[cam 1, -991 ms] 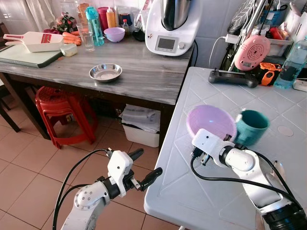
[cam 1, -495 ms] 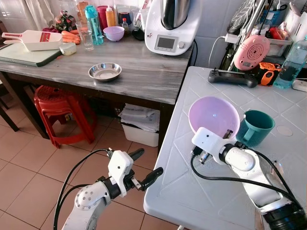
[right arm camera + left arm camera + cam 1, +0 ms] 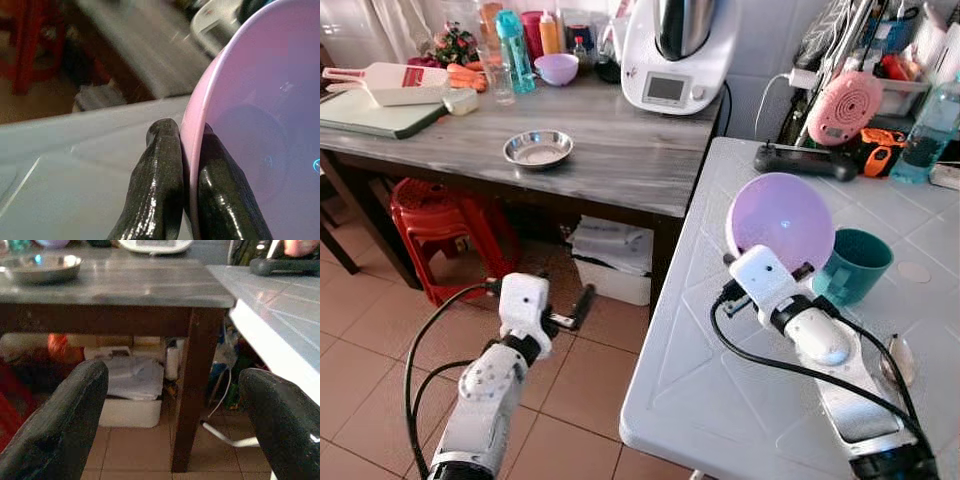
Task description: Setting the table
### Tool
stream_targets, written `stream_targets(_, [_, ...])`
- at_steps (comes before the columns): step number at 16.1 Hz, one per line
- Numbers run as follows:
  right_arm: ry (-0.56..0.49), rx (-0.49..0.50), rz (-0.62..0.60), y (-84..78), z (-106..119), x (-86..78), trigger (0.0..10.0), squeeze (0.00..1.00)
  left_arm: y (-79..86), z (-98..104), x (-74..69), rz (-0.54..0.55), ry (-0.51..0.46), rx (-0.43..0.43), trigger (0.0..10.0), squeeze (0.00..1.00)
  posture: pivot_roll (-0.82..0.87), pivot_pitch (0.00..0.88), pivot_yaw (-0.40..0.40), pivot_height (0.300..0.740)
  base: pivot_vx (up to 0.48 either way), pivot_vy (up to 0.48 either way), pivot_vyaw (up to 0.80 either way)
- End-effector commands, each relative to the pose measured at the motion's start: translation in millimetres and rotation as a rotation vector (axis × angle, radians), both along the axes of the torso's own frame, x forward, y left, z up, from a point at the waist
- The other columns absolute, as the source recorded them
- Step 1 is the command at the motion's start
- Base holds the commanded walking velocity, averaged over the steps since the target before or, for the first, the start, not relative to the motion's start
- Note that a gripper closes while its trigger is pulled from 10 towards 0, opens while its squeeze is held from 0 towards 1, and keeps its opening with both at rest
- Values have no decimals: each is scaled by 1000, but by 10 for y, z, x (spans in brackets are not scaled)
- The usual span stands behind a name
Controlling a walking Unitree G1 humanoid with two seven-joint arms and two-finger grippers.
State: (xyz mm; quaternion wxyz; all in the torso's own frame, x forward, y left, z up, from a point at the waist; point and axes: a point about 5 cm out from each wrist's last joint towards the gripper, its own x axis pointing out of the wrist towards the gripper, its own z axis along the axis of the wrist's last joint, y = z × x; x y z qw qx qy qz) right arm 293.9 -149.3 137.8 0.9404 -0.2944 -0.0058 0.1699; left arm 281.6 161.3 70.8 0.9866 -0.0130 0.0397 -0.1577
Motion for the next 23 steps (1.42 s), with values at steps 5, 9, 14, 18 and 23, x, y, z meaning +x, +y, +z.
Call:
stream_targets(5, [-99,132,-46,139,49,-101,10000,0,-12,28,122,70,-5,-55,10000,0,91,0,35,740,0,0,-320])
stream_targets(9, [-111,125,-20,160,34,-110,10000,0,-36,24,157,71,-10,-61,10000,0,87,0,31,740,0,208,-702])
stream_targets(14, [-119,115,5,172,10,-154,10000,0,-60,-2,141,75,-14,-66,10000,0,89,0,21,740,0,314,0])
stream_targets(18, [-128,119,11,188,11,-146,10000,0,-57,-13,144,73,-13,-62,10000,0,91,0,18,740,0,358,0])
stream_targets(23, [-131,127,17,202,10,-137,10000,0,-64,-19,146,73,-20,-58,10000,0,92,0,18,740,0,363,-359])
